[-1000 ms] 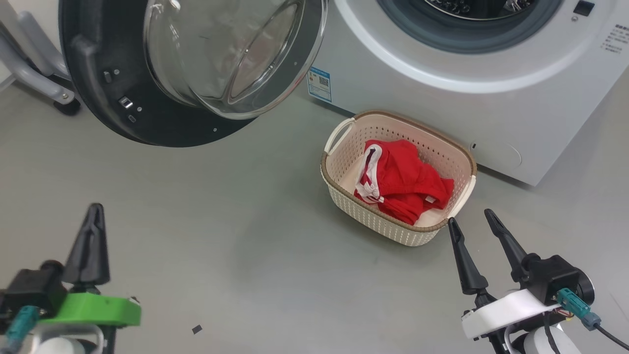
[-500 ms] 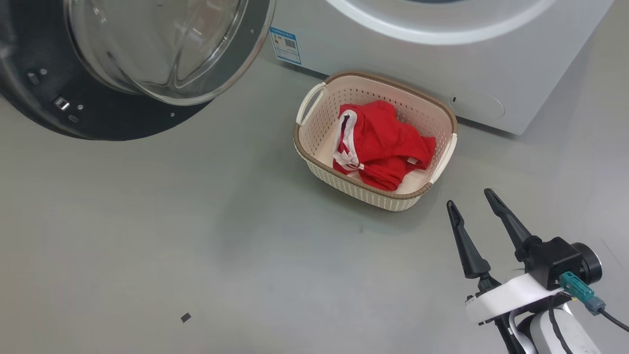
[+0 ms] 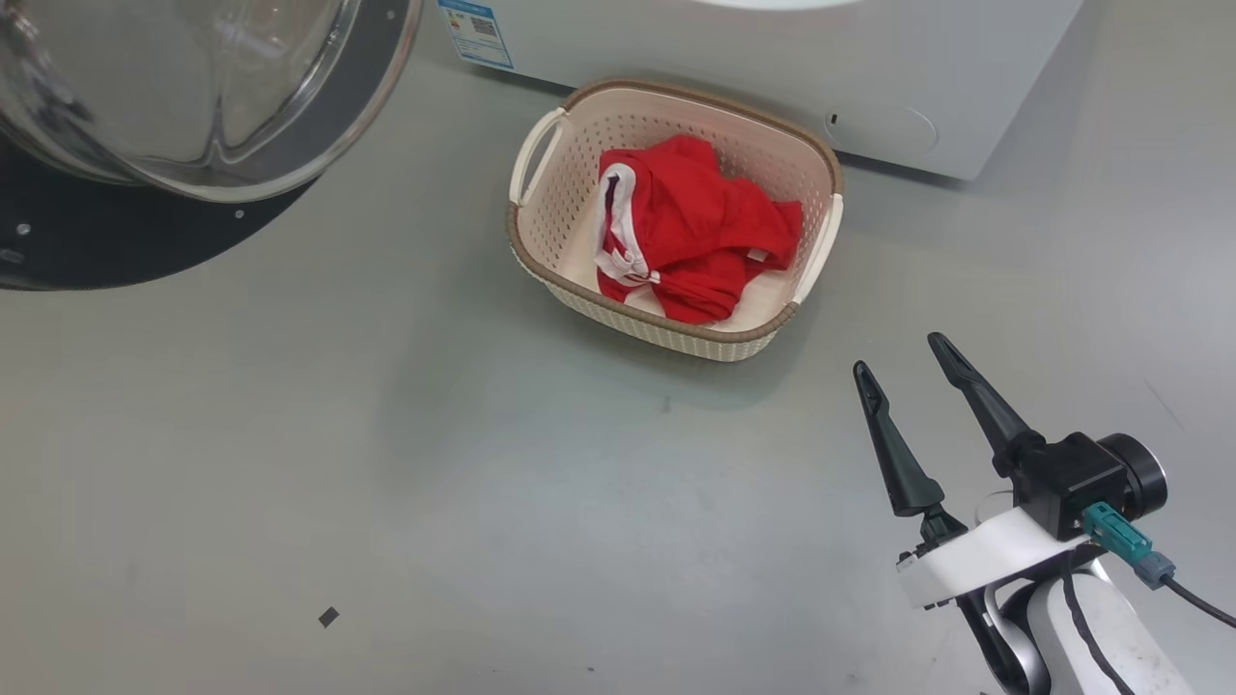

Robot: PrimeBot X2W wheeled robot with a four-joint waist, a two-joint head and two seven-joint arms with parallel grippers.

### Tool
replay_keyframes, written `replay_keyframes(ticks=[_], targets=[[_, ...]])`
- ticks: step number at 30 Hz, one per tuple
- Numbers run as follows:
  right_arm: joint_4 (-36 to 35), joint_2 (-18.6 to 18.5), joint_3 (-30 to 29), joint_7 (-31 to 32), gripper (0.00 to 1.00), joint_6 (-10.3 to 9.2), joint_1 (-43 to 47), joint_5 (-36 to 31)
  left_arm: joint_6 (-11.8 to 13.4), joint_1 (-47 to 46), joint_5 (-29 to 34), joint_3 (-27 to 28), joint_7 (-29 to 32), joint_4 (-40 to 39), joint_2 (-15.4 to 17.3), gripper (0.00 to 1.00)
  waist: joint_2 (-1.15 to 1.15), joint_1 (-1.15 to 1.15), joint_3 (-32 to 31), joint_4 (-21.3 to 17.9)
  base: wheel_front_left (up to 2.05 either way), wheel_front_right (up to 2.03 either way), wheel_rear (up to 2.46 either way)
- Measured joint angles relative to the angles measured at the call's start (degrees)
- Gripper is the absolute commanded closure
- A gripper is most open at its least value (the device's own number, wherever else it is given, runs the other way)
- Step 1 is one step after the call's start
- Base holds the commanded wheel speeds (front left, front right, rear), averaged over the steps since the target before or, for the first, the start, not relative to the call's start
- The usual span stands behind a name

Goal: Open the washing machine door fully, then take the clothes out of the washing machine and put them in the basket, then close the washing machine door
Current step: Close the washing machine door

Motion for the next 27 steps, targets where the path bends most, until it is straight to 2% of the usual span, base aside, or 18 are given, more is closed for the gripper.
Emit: replay_keyframes(ticks=[13,21,27], targets=[[0.4,0.6,1.3,-0.2,0.0,0.01,-2.2,0.2,7.0,-8.1,-11.3,9.9,11.2,14.6,2.2,1.0,0.0,0.0,2.0,-6.0,0.0,0.0,0.0],[1.7,0.6,1.8,-0.6,0.0,0.01,-2.3,0.6,8.2,-12.4,-15.1,14.3,14.4,20.0,2.2,1.0,0.0,0.0,2.0,-8.6,0.0,0.0,0.0],[1.8,0.5,1.5,-1.1,0.0,0.01,-2.4,0.7,8.3,-15.5,-17.6,16.6,15.8,22.8,2.3,1.0,0.0,0.0,1.6,-9.8,0.0,0.0,0.0]])
